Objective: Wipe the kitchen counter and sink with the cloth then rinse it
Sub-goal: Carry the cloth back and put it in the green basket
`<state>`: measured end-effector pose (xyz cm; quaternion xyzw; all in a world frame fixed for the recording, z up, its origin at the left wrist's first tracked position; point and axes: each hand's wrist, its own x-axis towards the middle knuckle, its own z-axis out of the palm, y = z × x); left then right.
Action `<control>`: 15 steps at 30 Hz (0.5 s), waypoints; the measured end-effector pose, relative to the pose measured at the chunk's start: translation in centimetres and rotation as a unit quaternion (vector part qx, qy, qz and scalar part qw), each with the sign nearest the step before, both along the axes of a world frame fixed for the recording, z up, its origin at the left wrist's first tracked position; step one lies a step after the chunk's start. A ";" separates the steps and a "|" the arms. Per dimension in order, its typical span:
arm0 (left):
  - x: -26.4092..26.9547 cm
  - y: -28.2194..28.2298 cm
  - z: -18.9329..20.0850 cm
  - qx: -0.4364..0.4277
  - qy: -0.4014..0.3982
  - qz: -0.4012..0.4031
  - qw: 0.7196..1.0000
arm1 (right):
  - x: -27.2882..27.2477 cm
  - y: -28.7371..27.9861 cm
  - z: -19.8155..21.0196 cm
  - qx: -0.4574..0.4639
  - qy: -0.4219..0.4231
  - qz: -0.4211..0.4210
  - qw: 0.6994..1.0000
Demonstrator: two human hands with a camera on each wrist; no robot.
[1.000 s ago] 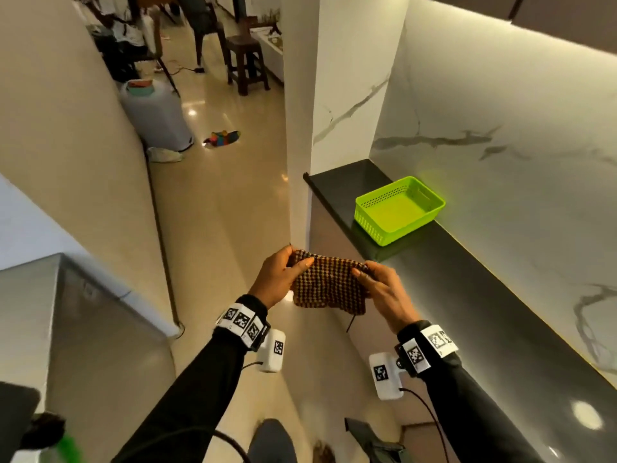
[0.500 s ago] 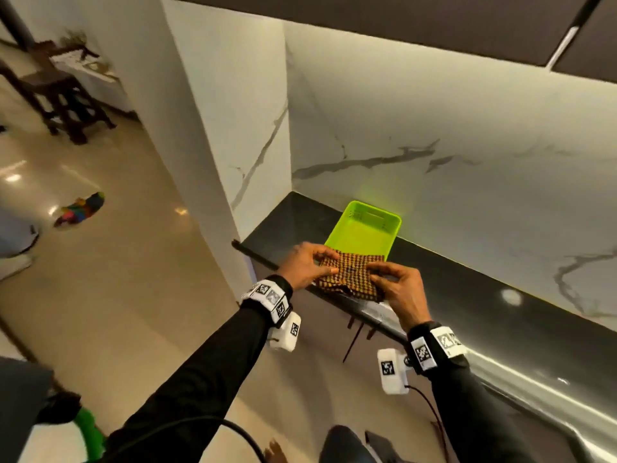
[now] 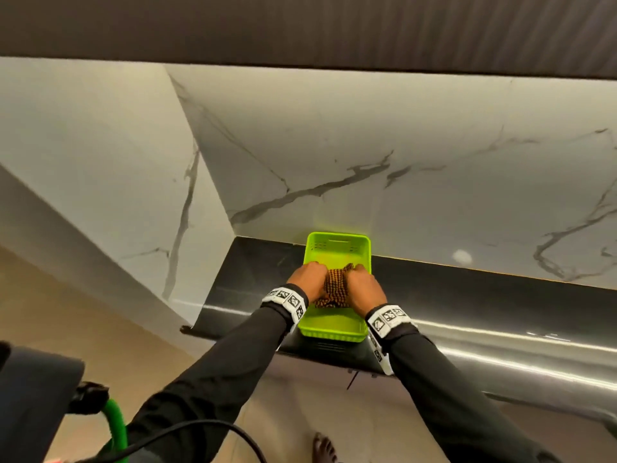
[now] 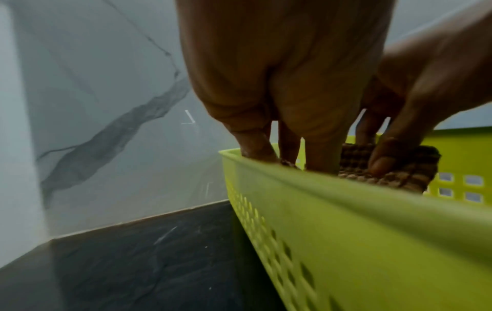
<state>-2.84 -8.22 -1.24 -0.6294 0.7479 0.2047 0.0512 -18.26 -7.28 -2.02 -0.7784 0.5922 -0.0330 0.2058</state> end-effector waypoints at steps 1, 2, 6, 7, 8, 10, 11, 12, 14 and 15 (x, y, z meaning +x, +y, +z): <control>-0.3 -0.5 -0.7 0.000 -0.008 -0.014 1.000 | 0.3 -0.4 -0.4 -0.005 0.020 0.007 1.000; -0.5 -0.6 -1.0 0.003 -0.020 -0.024 1.000 | 0.5 -0.5 -0.6 -0.003 0.040 0.011 0.999; -1.0 -0.8 -1.4 0.025 -0.042 -0.049 0.998 | 0.9 -0.6 -1.0 -0.001 0.105 0.035 0.994; -1.0 -0.9 -1.3 0.031 -0.046 -0.056 0.997 | 0.9 -0.7 -1.0 0.000 0.121 0.041 0.992; -1.0 -1.1 -1.2 0.035 -0.051 -0.066 0.996 | 0.9 -0.8 -1.0 -0.005 0.135 0.048 0.990; -1.0 -1.3 -1.1 0.036 -0.066 -0.083 0.994 | 1.1 -0.6 -1.0 -0.019 0.174 0.078 0.981; -0.9 -1.3 -1.2 0.030 -0.079 -0.094 0.992 | 1.2 -0.6 -1.1 -0.023 0.192 0.093 0.977; -1.0 -1.2 -1.3 0.021 -0.099 -0.105 0.989 | 1.4 -0.4 -0.9 -0.026 0.200 0.101 0.974; -1.1 -0.9 -1.7 -0.002 -0.159 -0.124 0.979 | 1.8 -0.4 -0.4 0.006 0.227 0.081 0.970; -1.1 -0.8 -1.9 -0.011 -0.201 -0.136 0.970 | 1.7 -0.5 -0.3 0.032 0.227 0.069 0.971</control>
